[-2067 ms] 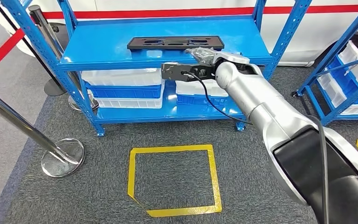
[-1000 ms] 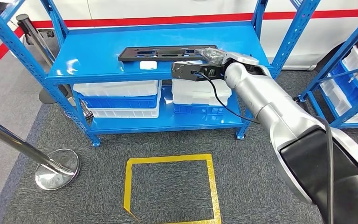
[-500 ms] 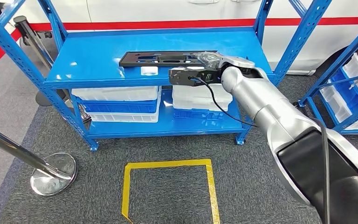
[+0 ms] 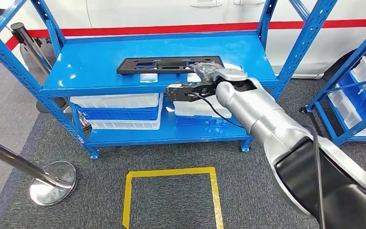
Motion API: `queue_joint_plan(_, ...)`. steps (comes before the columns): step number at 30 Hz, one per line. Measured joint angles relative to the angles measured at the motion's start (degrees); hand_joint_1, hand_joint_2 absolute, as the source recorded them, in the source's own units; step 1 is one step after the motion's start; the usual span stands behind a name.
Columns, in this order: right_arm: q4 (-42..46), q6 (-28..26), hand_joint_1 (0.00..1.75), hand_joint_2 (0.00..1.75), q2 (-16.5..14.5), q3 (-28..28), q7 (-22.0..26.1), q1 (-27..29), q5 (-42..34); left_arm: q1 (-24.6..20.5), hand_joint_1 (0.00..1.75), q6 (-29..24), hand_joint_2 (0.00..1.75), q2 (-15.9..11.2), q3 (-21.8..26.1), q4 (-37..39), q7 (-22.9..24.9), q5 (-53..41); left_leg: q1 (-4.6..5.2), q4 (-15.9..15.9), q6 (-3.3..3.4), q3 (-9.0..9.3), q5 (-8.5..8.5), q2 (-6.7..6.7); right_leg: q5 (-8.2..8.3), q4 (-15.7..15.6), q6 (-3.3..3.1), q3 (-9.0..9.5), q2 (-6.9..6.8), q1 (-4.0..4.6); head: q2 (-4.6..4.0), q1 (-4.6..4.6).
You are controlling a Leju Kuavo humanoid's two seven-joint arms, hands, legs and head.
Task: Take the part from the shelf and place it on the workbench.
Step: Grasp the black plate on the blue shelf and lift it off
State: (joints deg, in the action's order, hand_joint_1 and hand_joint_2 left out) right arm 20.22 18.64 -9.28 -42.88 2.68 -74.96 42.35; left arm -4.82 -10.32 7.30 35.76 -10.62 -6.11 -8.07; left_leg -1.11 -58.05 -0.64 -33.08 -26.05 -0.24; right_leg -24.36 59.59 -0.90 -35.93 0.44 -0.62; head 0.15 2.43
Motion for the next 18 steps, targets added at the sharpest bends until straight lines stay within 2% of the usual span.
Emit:
queue_joint_plan(2, 0.11, -0.34, 0.00, 0.00, -1.02, -0.68, -0.10, 0.36, 0.15, -0.18, 0.00, -0.09, 0.00, 0.13, 0.00, 0.00, 0.18, -0.20, -0.06, -2.74, -0.52, -1.11, -1.55, 0.07, -0.09, -0.49, -0.66, 0.70, 0.08, -0.31, -0.01, 0.12)
queue_joint_plan(3, 0.15, -0.48, 0.00, 0.00, -1.54, -0.96, -0.17, 0.47, 0.16, -0.25, 0.00, -0.13, 0.00, 0.17, 0.00, 0.00, 0.25, -0.26, -0.11, -5.81, -0.68, -2.74, -2.88, 0.08, -0.22, -0.60, -0.92, 0.99, 0.07, -0.30, -0.01, 0.18)
queue_joint_plan(5, 0.15, -0.62, 0.00, 0.00, -2.25, -1.46, -0.27, 1.02, 0.16, -0.36, 0.00, -0.15, 0.00, 0.20, 0.00, 0.00, 0.28, -0.26, -0.10, -13.27, -0.84, -7.22, -5.14, 0.08, -0.60, -0.62, -1.29, 1.38, 0.05, -0.02, -0.01, 0.24)
queue_joint_plan(6, 0.15, -0.63, 0.00, 0.00, -2.50, -1.67, -0.32, 1.44, 0.16, -0.33, 0.00, -0.15, 0.00, 0.20, 0.00, 0.00, 0.30, -0.26, -0.09, -15.40, -0.80, -8.86, -5.15, 0.08, -0.83, -0.61, -1.39, 1.61, 0.07, 0.13, 0.00, 0.24)
queue_joint_plan(7, 0.15, -0.63, 0.00, 0.00, -2.66, -1.82, -0.36, 1.83, 0.16, -0.25, 0.00, -0.15, 0.00, 0.20, 0.00, 0.00, 0.30, -0.27, -0.07, -15.54, -0.67, -9.57, -4.03, 0.08, -1.09, -0.60, -1.44, 1.92, 0.11, 0.28, 0.00, 0.24)
queue_joint_plan(8, 0.15, -0.63, 0.00, 0.00, -2.83, -1.94, -0.36, 2.07, 0.19, -0.15, 0.00, -0.16, 0.00, 0.20, 0.00, 0.00, 0.32, -0.31, -0.03, -13.35, -0.42, -9.09, -1.88, 0.08, -1.39, -0.59, -1.44, 2.31, 0.15, 0.39, 0.00, 0.24)
queue_joint_plan(10, 0.15, -0.66, 0.00, 0.00, -3.10, -2.13, -0.32, 2.20, 0.26, -0.02, 0.00, -0.17, 0.00, 0.20, 0.00, 0.00, 0.36, -0.42, 0.12, -6.47, 0.22, -6.59, 2.87, 0.09, -1.98, -0.58, -1.39, 3.08, 0.19, 0.53, 0.00, 0.24)
queue_joint_plan(11, 0.15, -0.70, 0.00, 0.00, -3.31, -2.32, -0.28, 2.19, 0.35, 0.00, 0.00, -0.18, 0.00, 0.19, 0.00, 0.00, 0.40, -0.53, 0.33, -3.59, 0.52, -5.36, 4.08, 0.09, -2.23, -0.58, -1.30, 3.35, 0.21, 0.64, 0.00, 0.23)
queue_joint_plan(13, 0.15, -0.88, 0.00, 0.00, -3.96, -2.79, -0.26, 2.38, 0.64, -0.13, 0.00, -0.23, 0.00, 0.20, 0.00, 0.00, 0.48, -0.78, 0.69, -0.78, 0.97, -4.04, 4.17, 0.11, -2.59, -0.59, -0.93, 3.48, 0.29, 0.76, -0.01, 0.22)
queue_joint_plan(15, 0.21, -1.18, 0.00, 0.00, -5.09, -3.41, -0.31, 2.85, 1.05, -0.32, 0.00, -0.31, 0.00, 0.22, 0.00, 0.00, 0.58, -0.97, 0.91, 0.08, 1.38, -3.51, 3.57, 0.11, -2.86, -0.81, -0.45, 3.61, 0.33, 0.76, -0.01, 0.21)
queue_joint_plan(17, 0.45, -1.47, 0.00, 0.00, -6.20, -3.95, -0.44, 3.25, 1.22, -0.35, 0.00, -0.36, 0.00, 0.38, 0.00, 0.00, 0.71, -1.10, 0.56, 0.66, 1.83, -2.91, 3.49, 0.17, -3.47, -0.40, 0.07, 3.60, 0.20, 0.76, 0.00, 0.18)
queue_joint_plan(18, 0.57, -1.58, 0.00, 0.00, -6.67, -4.14, -0.49, 3.31, 1.16, -0.34, 0.00, -0.38, 0.00, 0.49, 0.00, 0.00, 0.75, -1.18, 0.37, 1.00, 2.11, -2.50, 3.42, 0.22, -4.32, 1.13, 0.32, 2.96, 0.12, 0.77, 0.00, 0.17)
